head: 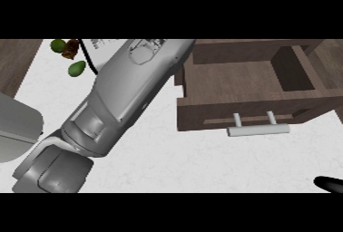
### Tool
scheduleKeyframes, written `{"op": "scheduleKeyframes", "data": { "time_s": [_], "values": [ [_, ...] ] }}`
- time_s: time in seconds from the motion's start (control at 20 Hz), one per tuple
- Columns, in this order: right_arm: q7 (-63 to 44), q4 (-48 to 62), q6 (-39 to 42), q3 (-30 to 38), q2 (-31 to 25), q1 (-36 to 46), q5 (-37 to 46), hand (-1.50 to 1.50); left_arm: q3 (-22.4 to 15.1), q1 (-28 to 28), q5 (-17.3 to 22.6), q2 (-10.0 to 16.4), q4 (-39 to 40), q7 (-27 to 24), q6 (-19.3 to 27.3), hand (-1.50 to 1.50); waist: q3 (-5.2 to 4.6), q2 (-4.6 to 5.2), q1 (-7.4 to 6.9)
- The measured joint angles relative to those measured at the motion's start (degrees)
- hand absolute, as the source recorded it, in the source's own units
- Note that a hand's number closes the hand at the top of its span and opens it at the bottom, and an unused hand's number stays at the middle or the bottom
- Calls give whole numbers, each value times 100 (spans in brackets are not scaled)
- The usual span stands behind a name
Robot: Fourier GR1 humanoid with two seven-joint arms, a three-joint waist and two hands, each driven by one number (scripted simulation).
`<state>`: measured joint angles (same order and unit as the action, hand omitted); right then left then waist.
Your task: Pick up the can, place it into the drawer and close the drawer
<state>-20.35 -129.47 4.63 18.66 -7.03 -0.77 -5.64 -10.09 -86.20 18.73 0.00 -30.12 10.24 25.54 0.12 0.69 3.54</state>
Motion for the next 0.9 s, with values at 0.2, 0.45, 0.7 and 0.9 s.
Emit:
{"op": "scheduleKeyframes", "data": {
  "time_s": [0.2, 0.45, 0.7, 0.9],
  "values": [
    [-22, 40, -52, -79, 5, 119, 84, -150, -153, -310, 207, 0, 420, -54, 88, 150, 1, 22, 51],
    [-25, 91, 17, -128, -59, 172, 82, -150, -449, -437, 413, 0, 753, -255, 395, -150, 6, 45, 160],
    [-85, 128, 33, -107, -115, 252, 22, -150, -626, -520, 591, 0, 983, -413, 740, -150, 7, 55, 196],
    [-47, 227, 50, -125, -231, 434, 120, -150, -755, -533, 721, 0, 1124, -543, 941, -150, 9, 83, 246]
  ]
}}
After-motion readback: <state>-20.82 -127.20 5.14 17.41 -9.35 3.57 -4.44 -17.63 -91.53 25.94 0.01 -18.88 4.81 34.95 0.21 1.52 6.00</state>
